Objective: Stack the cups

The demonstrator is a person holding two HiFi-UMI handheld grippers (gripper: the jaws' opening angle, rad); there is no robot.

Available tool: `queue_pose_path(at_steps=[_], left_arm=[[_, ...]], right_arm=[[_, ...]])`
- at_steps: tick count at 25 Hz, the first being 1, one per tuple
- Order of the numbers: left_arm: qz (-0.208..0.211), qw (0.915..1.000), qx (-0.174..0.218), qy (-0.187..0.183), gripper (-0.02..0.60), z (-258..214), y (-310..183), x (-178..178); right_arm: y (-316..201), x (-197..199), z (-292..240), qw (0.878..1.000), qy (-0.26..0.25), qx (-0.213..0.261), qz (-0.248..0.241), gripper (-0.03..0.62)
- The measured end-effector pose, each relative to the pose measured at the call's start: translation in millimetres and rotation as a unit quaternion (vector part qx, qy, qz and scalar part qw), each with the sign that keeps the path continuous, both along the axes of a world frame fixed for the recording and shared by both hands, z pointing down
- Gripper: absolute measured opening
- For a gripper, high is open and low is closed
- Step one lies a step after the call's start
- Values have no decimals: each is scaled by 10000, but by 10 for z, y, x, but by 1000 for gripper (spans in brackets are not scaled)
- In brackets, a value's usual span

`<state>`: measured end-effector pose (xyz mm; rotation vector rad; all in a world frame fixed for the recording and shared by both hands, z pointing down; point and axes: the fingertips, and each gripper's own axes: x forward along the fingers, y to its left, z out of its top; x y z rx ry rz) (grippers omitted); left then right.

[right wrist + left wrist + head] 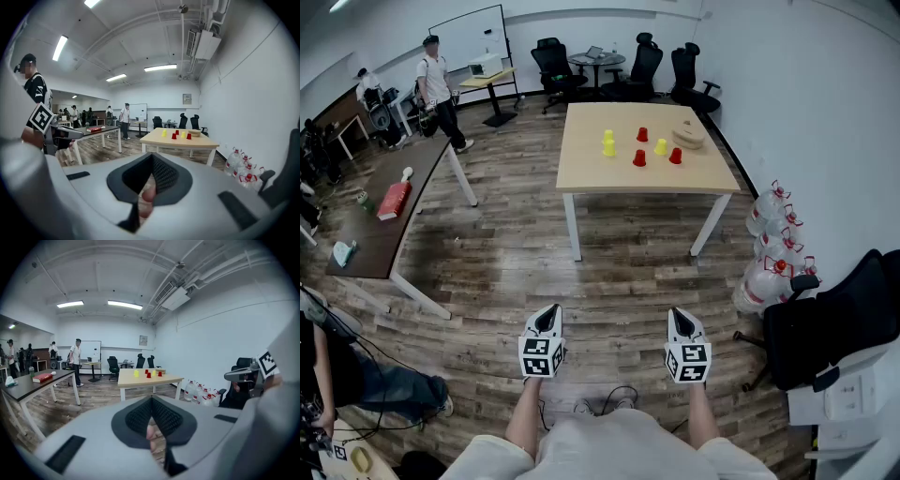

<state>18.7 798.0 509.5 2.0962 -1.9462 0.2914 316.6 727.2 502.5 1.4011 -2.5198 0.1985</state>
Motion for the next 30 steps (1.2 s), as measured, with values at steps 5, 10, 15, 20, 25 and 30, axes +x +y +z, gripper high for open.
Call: queue_pose_path(at_steps=[5, 10, 15, 20, 25, 30], left_arm=[[-6, 10000, -9, -4, 9, 7, -35, 19], [-16, 10000, 6, -26, 9, -23, -27, 25], [-31, 10000, -14, -30, 9, 0, 2, 46], [-68, 10000, -24, -27, 9, 16, -38, 110], [-10, 10000, -55, -29, 9, 37, -105, 257], [-72, 9999, -17, -79, 9, 0, -173, 343]], right_arm=[[-37, 8, 19, 10000, 33, -15, -35, 3], [-55, 3, -2, 10000, -30, 1, -74, 3], [-21, -109, -27, 9982, -254, 111, -528, 89], [-87, -152, -29, 9964, -221, 255, -773, 394], [-119, -34, -1, 9967, -195, 244, -748, 393], [-204, 30, 9, 9964, -151, 278, -788, 387]])
